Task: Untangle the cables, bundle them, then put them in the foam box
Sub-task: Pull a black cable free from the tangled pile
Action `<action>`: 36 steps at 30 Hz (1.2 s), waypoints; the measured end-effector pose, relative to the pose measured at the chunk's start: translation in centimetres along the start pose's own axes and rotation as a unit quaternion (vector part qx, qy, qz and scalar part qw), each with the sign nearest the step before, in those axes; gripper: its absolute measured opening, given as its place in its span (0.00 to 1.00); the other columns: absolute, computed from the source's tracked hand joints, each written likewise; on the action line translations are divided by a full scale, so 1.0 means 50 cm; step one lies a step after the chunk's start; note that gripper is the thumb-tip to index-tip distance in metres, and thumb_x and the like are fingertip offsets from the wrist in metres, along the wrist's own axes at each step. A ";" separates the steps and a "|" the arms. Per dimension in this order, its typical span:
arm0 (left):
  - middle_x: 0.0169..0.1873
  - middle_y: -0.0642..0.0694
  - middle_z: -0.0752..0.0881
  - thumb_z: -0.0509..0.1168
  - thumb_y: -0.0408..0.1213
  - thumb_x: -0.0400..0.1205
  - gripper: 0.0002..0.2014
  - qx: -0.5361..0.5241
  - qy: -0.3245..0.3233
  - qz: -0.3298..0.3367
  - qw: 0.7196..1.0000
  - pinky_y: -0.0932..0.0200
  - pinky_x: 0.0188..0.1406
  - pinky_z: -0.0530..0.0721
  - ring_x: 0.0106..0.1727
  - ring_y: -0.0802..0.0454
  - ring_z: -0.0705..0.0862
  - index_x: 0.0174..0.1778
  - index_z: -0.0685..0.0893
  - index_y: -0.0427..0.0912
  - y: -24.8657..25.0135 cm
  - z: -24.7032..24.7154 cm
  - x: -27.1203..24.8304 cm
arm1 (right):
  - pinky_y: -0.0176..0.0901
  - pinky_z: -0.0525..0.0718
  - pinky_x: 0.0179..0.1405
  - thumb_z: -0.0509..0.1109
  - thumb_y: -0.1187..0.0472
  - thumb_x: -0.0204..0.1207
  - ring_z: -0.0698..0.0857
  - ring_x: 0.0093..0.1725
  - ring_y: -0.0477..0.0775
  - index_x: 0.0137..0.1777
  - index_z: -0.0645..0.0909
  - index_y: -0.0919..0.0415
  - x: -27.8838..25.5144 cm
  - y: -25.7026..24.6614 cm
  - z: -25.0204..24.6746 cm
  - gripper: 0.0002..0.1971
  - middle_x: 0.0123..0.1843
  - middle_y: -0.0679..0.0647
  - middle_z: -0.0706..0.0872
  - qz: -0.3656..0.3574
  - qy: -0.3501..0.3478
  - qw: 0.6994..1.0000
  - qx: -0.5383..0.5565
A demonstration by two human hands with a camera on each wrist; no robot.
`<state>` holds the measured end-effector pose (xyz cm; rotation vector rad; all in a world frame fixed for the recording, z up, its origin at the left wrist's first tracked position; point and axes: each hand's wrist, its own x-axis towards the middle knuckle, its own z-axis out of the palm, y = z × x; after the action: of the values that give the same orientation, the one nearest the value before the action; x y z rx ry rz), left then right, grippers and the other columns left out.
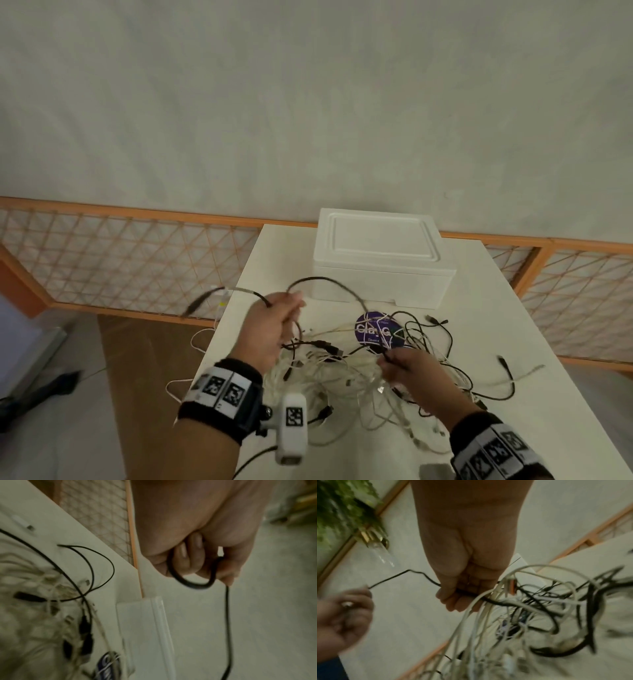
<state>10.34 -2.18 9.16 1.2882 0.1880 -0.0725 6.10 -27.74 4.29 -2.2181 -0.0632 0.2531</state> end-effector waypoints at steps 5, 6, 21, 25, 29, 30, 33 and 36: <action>0.32 0.48 0.87 0.71 0.32 0.78 0.10 0.132 -0.144 -0.061 0.979 0.66 0.19 0.61 0.18 0.61 0.67 0.49 0.90 0.51 -0.069 0.093 -0.051 | 0.27 0.77 0.34 0.69 0.67 0.75 0.80 0.28 0.35 0.29 0.78 0.46 0.032 -0.096 0.003 0.17 0.27 0.44 0.83 -0.072 0.021 0.997 -0.011; 0.28 0.51 0.85 0.69 0.30 0.79 0.11 0.120 -0.152 -0.061 0.979 0.67 0.18 0.61 0.17 0.61 0.67 0.52 0.90 0.49 -0.075 0.107 -0.055 | 0.26 0.77 0.33 0.68 0.69 0.73 0.80 0.28 0.34 0.29 0.76 0.43 0.032 -0.113 0.007 0.19 0.27 0.43 0.82 -0.081 0.008 0.996 -0.032; 0.46 0.43 0.91 0.64 0.35 0.83 0.08 -0.042 0.012 0.064 0.997 0.68 0.16 0.62 0.17 0.59 0.62 0.46 0.88 0.39 0.030 0.065 0.008 | 0.30 0.70 0.27 0.69 0.55 0.78 0.73 0.24 0.40 0.30 0.74 0.50 0.025 -0.001 0.003 0.14 0.26 0.46 0.77 -0.025 -0.025 0.990 -0.136; 0.45 0.45 0.92 0.66 0.35 0.82 0.06 -0.045 0.000 0.096 0.994 0.68 0.16 0.60 0.16 0.61 0.62 0.48 0.87 0.37 0.052 0.064 0.016 | 0.30 0.68 0.29 0.67 0.52 0.79 0.72 0.29 0.38 0.27 0.69 0.48 0.029 0.018 -0.006 0.18 0.29 0.44 0.75 -0.010 -0.025 0.978 -0.205; 0.49 0.48 0.91 0.72 0.30 0.76 0.09 0.060 -0.062 0.039 0.996 0.75 0.24 0.75 0.26 0.67 0.81 0.51 0.88 0.41 0.002 0.091 -0.008 | 0.35 0.69 0.28 0.68 0.57 0.77 0.73 0.25 0.40 0.28 0.75 0.55 0.050 -0.031 -0.019 0.15 0.27 0.47 0.77 -0.029 0.013 0.989 -0.144; 0.50 0.49 0.91 0.73 0.30 0.75 0.11 0.087 -0.086 0.022 0.992 0.76 0.27 0.77 0.30 0.68 0.83 0.53 0.88 0.41 -0.014 0.098 -0.014 | 0.35 0.68 0.27 0.68 0.60 0.75 0.72 0.23 0.40 0.26 0.73 0.56 0.052 -0.045 -0.023 0.16 0.24 0.47 0.75 -0.033 0.025 0.992 -0.119; 0.43 0.57 0.90 0.74 0.30 0.75 0.16 0.155 -0.165 -0.019 0.974 0.77 0.32 0.76 0.34 0.68 0.84 0.58 0.86 0.43 -0.050 0.122 -0.030 | 0.34 0.67 0.25 0.70 0.60 0.73 0.71 0.22 0.41 0.24 0.71 0.55 0.053 -0.083 -0.029 0.17 0.22 0.48 0.72 -0.062 0.042 0.989 -0.129; 0.55 0.51 0.89 0.72 0.33 0.78 0.26 0.237 -0.252 -0.014 0.938 0.72 0.51 0.81 0.50 0.66 0.87 0.70 0.76 0.57 -0.062 0.138 -0.042 | 0.39 0.72 0.33 0.69 0.56 0.70 0.75 0.28 0.46 0.26 0.76 0.56 0.050 -0.106 -0.032 0.13 0.25 0.50 0.77 -0.072 0.044 0.992 -0.090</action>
<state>8.48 -9.77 8.41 1.7002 -0.2694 -0.4921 9.12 -25.42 9.02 -2.3884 -0.2053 0.0719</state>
